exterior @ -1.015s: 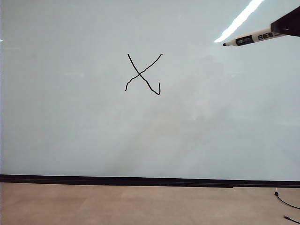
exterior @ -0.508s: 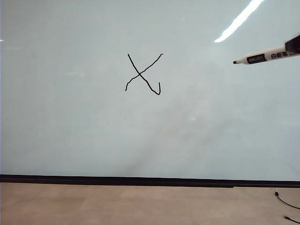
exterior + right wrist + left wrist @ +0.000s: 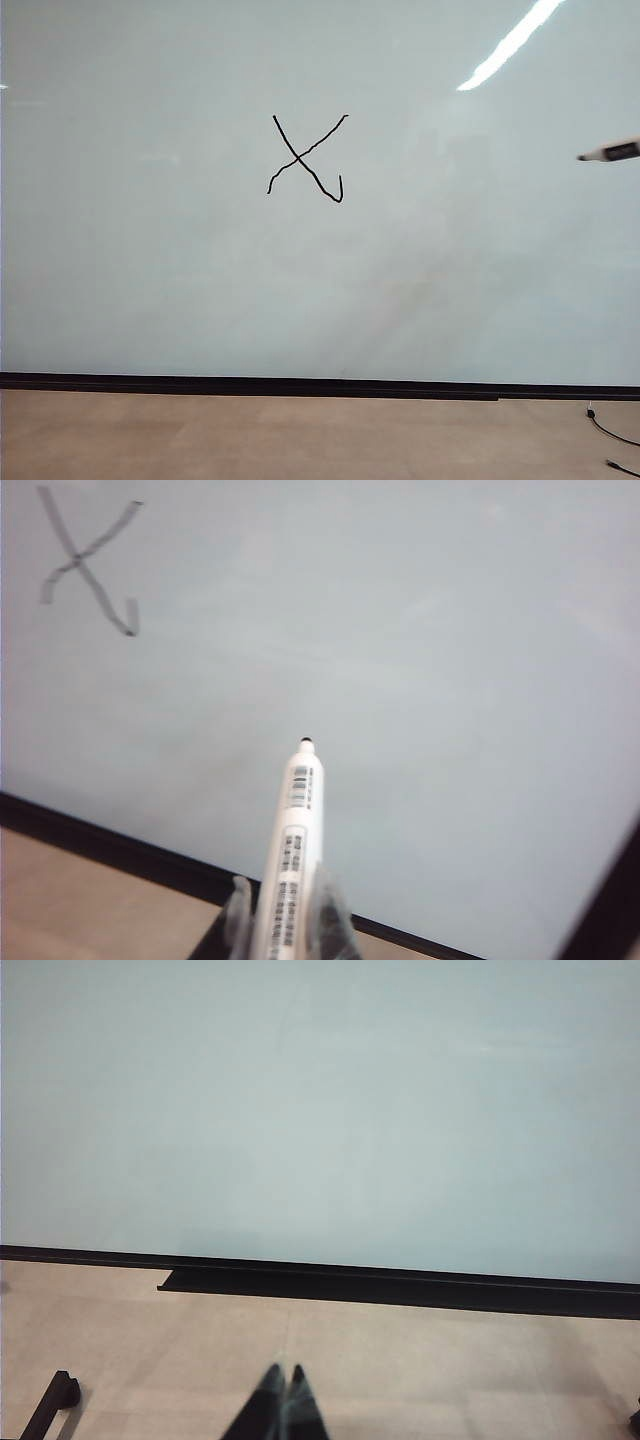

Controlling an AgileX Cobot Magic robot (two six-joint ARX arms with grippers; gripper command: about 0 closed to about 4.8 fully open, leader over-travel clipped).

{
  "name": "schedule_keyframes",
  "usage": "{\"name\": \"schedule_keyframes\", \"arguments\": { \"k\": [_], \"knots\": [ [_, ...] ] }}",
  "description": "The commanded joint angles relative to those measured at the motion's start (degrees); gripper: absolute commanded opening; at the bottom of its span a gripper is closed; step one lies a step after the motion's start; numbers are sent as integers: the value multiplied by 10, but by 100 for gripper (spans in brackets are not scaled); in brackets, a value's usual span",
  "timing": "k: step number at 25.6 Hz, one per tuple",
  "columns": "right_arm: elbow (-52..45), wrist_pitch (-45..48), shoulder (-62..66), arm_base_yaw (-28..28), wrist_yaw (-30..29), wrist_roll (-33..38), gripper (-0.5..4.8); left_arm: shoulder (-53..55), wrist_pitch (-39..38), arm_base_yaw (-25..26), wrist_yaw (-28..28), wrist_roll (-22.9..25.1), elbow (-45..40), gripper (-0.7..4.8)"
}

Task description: Pick up the pen on the shelf to the right of the whiteboard and draw a cross mark.

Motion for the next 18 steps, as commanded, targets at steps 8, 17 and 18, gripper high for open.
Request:
{"name": "schedule_keyframes", "arguments": {
  "k": [8,17,18],
  "knots": [
    [2,-11,0,-199,-64,28,-6,0,5,0,2,3,2,-4],
    [2,-9,0,-202,-35,30,-5,0,5,0,2,3,2,-5],
    [2,-11,0,-200,-47,30,-5,0,5,0,2,3,2,-5]
  ]
}}
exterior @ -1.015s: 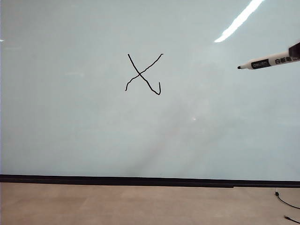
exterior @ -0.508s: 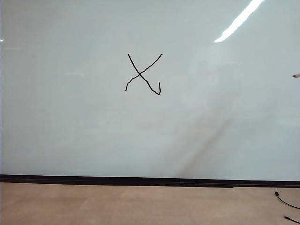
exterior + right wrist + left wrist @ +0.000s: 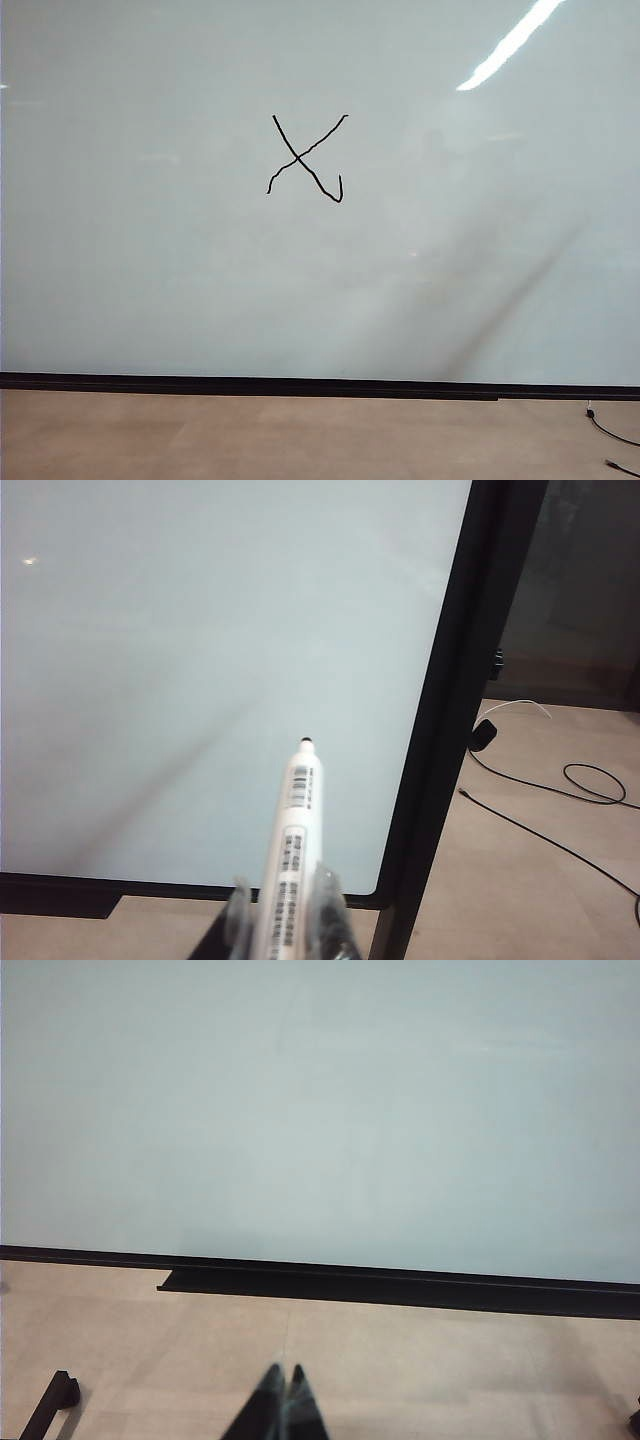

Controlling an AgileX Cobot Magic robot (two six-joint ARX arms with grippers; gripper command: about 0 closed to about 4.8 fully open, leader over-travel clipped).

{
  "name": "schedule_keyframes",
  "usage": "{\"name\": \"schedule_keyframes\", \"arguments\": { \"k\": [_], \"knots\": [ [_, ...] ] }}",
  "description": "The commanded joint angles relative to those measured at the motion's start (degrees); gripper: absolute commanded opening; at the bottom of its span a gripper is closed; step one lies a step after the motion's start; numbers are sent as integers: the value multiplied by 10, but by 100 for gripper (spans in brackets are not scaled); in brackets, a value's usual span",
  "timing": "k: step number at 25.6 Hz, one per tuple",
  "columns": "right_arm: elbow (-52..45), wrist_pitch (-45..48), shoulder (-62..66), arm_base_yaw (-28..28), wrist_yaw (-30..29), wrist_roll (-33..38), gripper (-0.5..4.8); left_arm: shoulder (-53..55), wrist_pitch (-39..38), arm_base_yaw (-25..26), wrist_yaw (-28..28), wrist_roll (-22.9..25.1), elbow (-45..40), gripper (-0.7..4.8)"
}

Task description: Pick up the pen on the shelf to the right of the whiteboard and draw a cross mark.

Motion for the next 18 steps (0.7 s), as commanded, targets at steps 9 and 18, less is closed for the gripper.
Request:
{"name": "schedule_keyframes", "arguments": {
  "k": [9,18],
  "knots": [
    [2,-5,0,3,-38,5,-5,0,5,0,2,2,2,-5],
    [2,-5,0,3,-38,5,-5,0,5,0,2,3,2,-4]
  ]
}}
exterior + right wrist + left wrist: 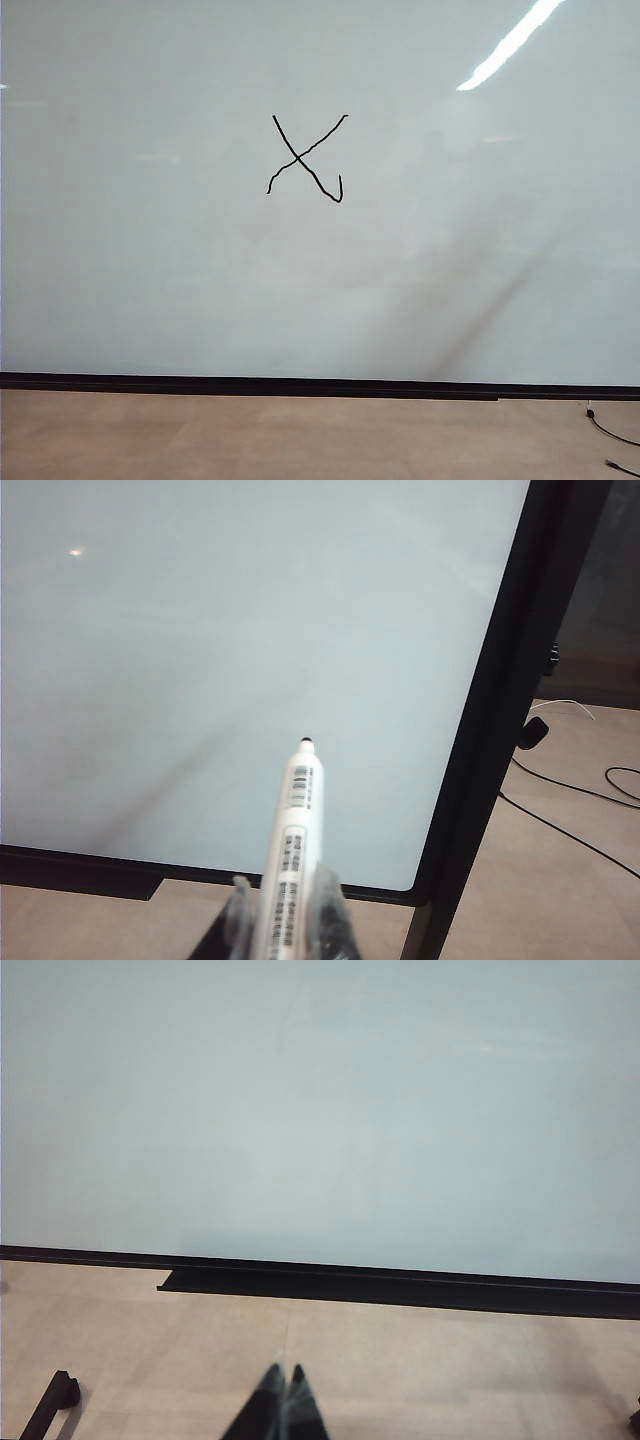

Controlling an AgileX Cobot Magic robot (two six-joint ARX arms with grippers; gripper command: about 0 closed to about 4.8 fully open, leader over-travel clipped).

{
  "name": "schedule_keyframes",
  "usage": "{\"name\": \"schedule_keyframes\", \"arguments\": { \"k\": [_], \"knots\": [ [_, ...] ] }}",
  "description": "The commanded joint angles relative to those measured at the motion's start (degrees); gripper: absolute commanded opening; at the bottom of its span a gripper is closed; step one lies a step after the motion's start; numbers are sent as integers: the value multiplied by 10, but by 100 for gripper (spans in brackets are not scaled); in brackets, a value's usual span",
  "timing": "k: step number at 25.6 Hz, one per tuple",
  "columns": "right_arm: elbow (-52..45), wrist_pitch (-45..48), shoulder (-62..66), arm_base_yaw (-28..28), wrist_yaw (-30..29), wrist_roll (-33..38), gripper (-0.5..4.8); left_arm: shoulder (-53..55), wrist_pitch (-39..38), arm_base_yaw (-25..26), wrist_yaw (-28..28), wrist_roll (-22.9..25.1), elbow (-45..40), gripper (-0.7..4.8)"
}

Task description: Pick up the pen on the shelf to the right of the whiteboard and draw a cross mark.

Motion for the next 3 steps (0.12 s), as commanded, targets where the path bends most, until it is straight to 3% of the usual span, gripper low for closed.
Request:
{"name": "schedule_keyframes", "arguments": {
  "k": [1,3],
  "knots": [
    [2,6,0,0,-1,3,-5,0,5,0,2,2,2,-4],
    [2,6,0,0,-1,3,-5,0,5,0,2,2,2,-5]
  ]
}}
